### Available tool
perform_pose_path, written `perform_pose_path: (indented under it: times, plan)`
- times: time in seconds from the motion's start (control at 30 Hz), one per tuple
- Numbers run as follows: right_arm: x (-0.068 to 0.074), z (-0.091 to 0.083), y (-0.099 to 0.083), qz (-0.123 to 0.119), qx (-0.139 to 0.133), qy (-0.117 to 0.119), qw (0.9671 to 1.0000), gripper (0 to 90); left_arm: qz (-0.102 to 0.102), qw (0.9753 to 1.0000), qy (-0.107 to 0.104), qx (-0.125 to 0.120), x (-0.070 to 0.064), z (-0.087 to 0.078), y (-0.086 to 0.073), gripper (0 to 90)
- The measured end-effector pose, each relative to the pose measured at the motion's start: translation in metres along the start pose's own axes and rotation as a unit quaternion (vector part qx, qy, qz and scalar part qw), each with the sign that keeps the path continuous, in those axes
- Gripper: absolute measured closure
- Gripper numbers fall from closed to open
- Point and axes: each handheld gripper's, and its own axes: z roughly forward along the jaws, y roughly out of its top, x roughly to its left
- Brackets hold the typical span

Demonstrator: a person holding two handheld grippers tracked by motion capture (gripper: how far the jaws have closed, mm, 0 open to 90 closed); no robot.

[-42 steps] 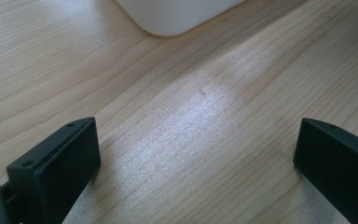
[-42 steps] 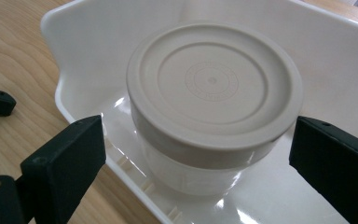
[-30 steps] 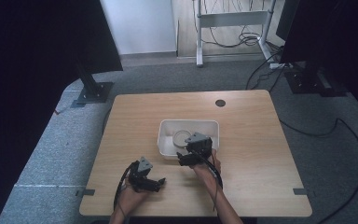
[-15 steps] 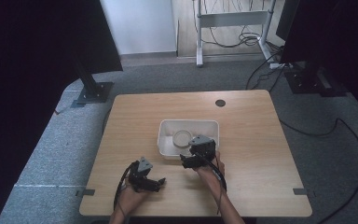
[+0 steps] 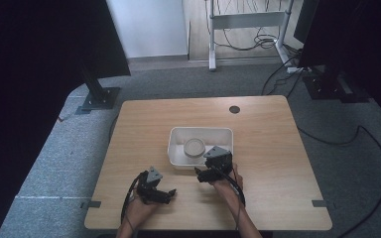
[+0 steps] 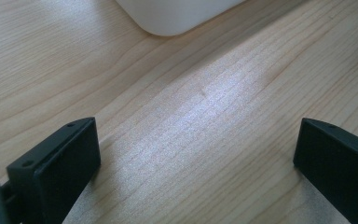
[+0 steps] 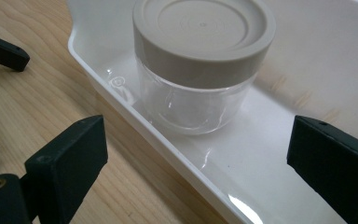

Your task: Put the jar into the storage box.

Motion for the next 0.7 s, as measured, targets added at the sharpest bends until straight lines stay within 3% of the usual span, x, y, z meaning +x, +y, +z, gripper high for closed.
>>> perform_pose_path:
  times: [0.7]
  plan:
    - [-0.008,-0.019,-0.020,-0.006,0.013,0.001,0.9999,3.6,0.000,1.0000,0.000,0.000,0.000,0.000,0.000,0.3]
